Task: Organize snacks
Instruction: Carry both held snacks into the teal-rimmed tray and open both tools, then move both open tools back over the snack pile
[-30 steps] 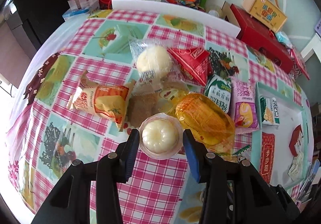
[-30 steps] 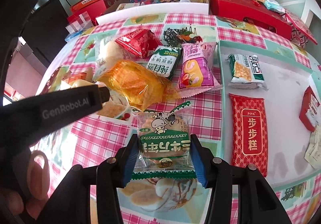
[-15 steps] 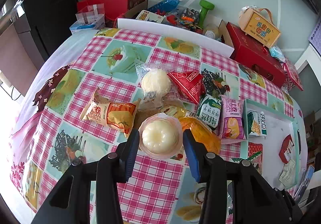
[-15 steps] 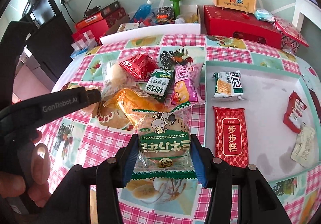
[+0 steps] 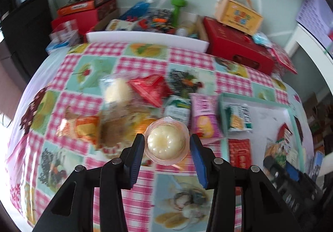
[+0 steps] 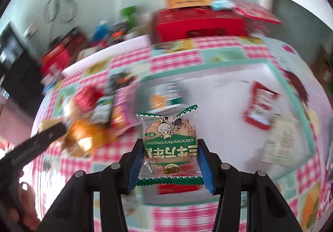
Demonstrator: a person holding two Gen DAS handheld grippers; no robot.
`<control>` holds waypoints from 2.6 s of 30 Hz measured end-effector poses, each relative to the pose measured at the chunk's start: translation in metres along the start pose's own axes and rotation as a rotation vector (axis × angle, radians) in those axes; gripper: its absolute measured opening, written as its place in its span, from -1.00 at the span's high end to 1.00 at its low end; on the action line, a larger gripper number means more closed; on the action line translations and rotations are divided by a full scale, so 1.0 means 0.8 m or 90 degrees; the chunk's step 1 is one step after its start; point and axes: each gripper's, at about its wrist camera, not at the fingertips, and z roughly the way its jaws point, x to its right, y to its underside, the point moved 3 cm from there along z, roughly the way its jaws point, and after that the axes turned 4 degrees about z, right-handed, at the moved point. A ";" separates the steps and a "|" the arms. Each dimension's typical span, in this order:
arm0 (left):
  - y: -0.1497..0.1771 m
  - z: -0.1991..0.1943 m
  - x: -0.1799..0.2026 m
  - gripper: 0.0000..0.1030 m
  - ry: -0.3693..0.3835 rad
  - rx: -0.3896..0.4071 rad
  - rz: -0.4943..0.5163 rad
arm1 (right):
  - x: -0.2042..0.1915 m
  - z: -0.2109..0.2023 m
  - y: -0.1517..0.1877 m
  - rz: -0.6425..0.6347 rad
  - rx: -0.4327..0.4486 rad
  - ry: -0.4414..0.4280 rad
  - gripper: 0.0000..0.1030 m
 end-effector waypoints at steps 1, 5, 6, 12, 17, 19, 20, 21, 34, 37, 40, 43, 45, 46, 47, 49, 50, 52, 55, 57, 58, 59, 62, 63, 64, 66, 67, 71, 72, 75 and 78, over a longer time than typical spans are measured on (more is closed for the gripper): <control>0.000 0.000 0.011 0.10 0.007 0.002 0.014 | 0.017 -0.001 -0.005 0.019 0.004 0.014 -0.02; 0.003 0.000 0.054 0.10 0.041 0.004 0.065 | 0.071 -0.011 -0.016 0.082 0.019 0.051 -0.02; 0.005 0.002 0.067 0.10 0.054 0.001 0.080 | 0.086 -0.014 -0.018 0.101 0.023 0.058 -0.02; 0.019 0.016 0.122 0.25 0.084 -0.019 0.144 | 0.139 -0.027 -0.022 0.160 0.033 0.087 -0.03; 0.028 0.025 0.156 0.33 0.102 -0.025 0.183 | 0.158 -0.029 -0.023 0.175 0.031 0.097 -0.03; 0.033 0.033 0.162 0.36 0.102 -0.037 0.192 | 0.158 -0.025 -0.022 0.174 0.024 0.095 -0.03; 0.035 0.037 0.163 0.36 0.100 -0.043 0.194 | 0.158 -0.023 -0.021 0.173 0.021 0.092 -0.03; 0.037 0.039 0.164 0.36 0.098 -0.048 0.195 | 0.157 -0.020 -0.021 0.171 0.017 0.090 -0.03; 0.039 0.051 0.150 0.37 0.067 -0.067 0.172 | 0.135 0.024 -0.007 0.140 -0.049 0.081 -0.03; 0.039 0.053 0.148 0.37 0.063 -0.072 0.168 | 0.130 0.036 -0.003 0.130 -0.069 0.087 -0.03; 0.040 0.053 0.147 0.37 0.060 -0.072 0.167 | 0.129 0.043 -0.001 0.125 -0.081 0.092 -0.03; 0.040 0.054 0.147 0.36 0.058 -0.074 0.165 | 0.130 0.046 0.000 0.129 -0.085 0.091 -0.08; 0.040 0.055 0.146 0.36 0.056 -0.076 0.163 | 0.133 0.046 0.000 0.135 -0.086 0.090 -0.21; 0.040 0.056 0.145 0.35 0.055 -0.078 0.162 | 0.134 0.047 0.000 0.137 -0.087 0.090 -0.27; 0.040 0.056 0.144 0.35 0.054 -0.079 0.161 | 0.134 0.047 0.000 0.137 -0.088 0.093 -0.28; 0.040 0.056 0.142 0.31 0.053 -0.079 0.157 | 0.136 0.046 -0.001 0.137 -0.087 0.094 -0.35; 0.040 0.056 0.141 0.29 0.053 -0.079 0.156 | 0.136 0.046 -0.001 0.137 -0.087 0.093 -0.35; 0.039 0.056 0.138 0.13 0.053 -0.078 0.150 | 0.136 0.046 -0.001 0.136 -0.087 0.091 -0.41; 0.037 0.053 0.133 -0.01 0.060 -0.077 0.134 | 0.135 0.045 -0.002 0.135 -0.083 0.085 -0.61; 0.034 0.052 0.128 -0.12 0.061 -0.074 0.120 | 0.133 0.043 -0.005 0.128 -0.070 0.092 -0.62; 0.033 0.052 0.126 -0.12 0.057 -0.073 0.115 | 0.132 0.042 -0.006 0.124 -0.065 0.097 -0.69; 0.032 0.051 0.123 -0.12 0.053 -0.072 0.109 | 0.132 0.041 -0.007 0.121 -0.061 0.099 -0.78; 0.029 0.050 0.111 -0.22 0.042 -0.068 0.086 | 0.131 0.040 -0.008 0.120 -0.054 0.097 -1.00; 0.028 0.050 0.106 -0.36 0.037 -0.066 0.077 | 0.130 0.039 -0.009 0.118 -0.052 0.097 -1.00; 0.027 0.050 0.101 -0.44 0.032 -0.064 0.067 | 0.131 0.038 -0.009 0.117 -0.051 0.097 -1.00; 0.025 0.051 0.092 -0.52 0.024 -0.064 0.053 | 0.129 0.039 -0.009 0.115 -0.051 0.096 -1.00; 0.025 0.052 0.087 -0.66 0.013 -0.065 0.048 | 0.128 0.040 -0.009 0.114 -0.051 0.097 -1.00; 0.025 0.057 0.066 -0.89 -0.061 -0.061 0.039 | 0.123 0.040 -0.010 0.107 -0.046 0.090 -1.00; 0.025 0.059 0.059 -0.89 -0.072 -0.064 0.031 | 0.121 0.038 -0.011 0.104 -0.041 0.085 -1.00; 0.025 0.061 0.043 -0.90 -0.080 -0.061 0.008 | 0.113 0.036 -0.014 0.092 -0.032 0.077 -1.00; 0.023 0.059 0.028 -0.90 -0.094 -0.052 0.002 | 0.100 0.034 -0.016 0.075 -0.022 0.062 -1.00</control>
